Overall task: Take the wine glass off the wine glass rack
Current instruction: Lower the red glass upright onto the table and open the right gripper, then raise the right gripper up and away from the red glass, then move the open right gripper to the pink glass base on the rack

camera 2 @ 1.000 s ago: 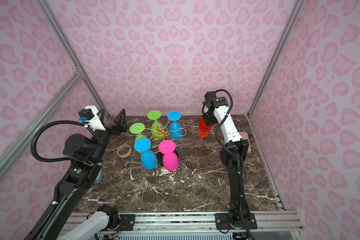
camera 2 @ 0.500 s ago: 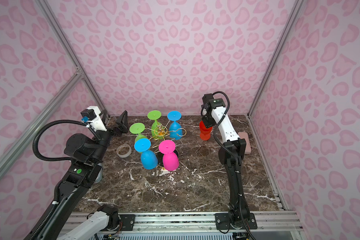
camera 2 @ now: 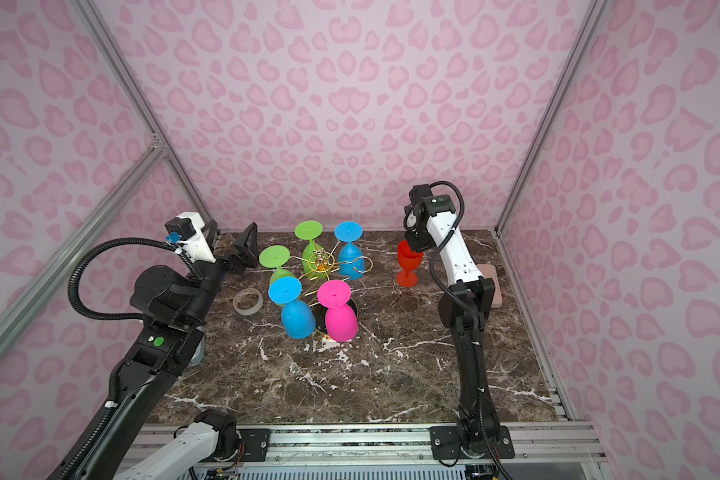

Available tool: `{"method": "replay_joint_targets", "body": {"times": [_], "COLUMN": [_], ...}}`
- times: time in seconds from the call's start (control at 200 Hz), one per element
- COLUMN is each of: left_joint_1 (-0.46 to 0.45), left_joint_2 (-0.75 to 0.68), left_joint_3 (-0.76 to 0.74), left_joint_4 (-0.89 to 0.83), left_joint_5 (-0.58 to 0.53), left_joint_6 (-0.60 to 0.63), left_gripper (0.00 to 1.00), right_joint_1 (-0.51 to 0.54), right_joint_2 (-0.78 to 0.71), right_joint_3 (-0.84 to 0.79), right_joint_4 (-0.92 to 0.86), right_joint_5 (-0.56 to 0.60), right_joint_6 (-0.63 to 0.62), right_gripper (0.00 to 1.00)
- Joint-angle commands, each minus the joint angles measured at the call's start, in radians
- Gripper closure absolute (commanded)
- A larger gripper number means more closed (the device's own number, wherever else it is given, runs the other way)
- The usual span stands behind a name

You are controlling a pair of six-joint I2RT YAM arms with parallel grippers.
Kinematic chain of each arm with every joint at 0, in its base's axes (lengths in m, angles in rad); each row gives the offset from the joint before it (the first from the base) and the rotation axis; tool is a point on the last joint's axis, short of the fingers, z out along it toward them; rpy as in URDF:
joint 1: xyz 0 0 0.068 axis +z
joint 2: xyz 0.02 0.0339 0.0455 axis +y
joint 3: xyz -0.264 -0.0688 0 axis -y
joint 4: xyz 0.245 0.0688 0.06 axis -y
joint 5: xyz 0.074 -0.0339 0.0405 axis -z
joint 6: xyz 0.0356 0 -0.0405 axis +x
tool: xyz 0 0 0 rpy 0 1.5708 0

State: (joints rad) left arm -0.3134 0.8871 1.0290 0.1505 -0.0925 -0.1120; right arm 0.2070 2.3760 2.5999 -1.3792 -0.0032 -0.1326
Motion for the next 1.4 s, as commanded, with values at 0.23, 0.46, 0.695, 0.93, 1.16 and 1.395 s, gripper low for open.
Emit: {"method": "replay_joint_targets", "body": {"times": [0.23, 0.46, 0.695, 0.93, 1.16, 1.395], "left_joint_1": [0.000, 0.001, 0.002, 0.002, 0.002, 0.001], "left_joint_2": [0.007, 0.005, 0.005, 0.007, -0.005, -0.022], "left_joint_3": [0.009, 0.000, -0.006, -0.010, -0.021, -0.027], "left_joint_4": [0.021, 0.026, 0.034, 0.034, 0.034, 0.032], "left_joint_5": [-0.003, -0.010, -0.011, -0.010, -0.006, 0.003], "left_joint_6": [-0.017, -0.028, -0.038, -0.034, -0.044, -0.044], "left_gripper": [0.01, 0.01, 0.01, 0.01, 0.01, 0.01], "right_joint_1": [-0.055, -0.069, -0.047, 0.068, 0.200, 0.268], "right_joint_2": [-0.157, -0.475, -0.904, -1.112, -1.185, -1.219], "right_joint_3": [-0.015, -0.376, -0.880, -1.085, -1.288, -1.394], "right_joint_4": [0.118, 0.388, 0.747, 0.795, 1.021, 1.111], "right_joint_5": [-0.272, -0.492, -0.643, -0.725, -0.751, -0.759], "right_joint_6": [0.076, 0.185, 0.408, 0.554, 0.806, 0.936], "right_gripper": [0.64, 0.67, 0.66, 0.66, 0.68, 0.68]}}
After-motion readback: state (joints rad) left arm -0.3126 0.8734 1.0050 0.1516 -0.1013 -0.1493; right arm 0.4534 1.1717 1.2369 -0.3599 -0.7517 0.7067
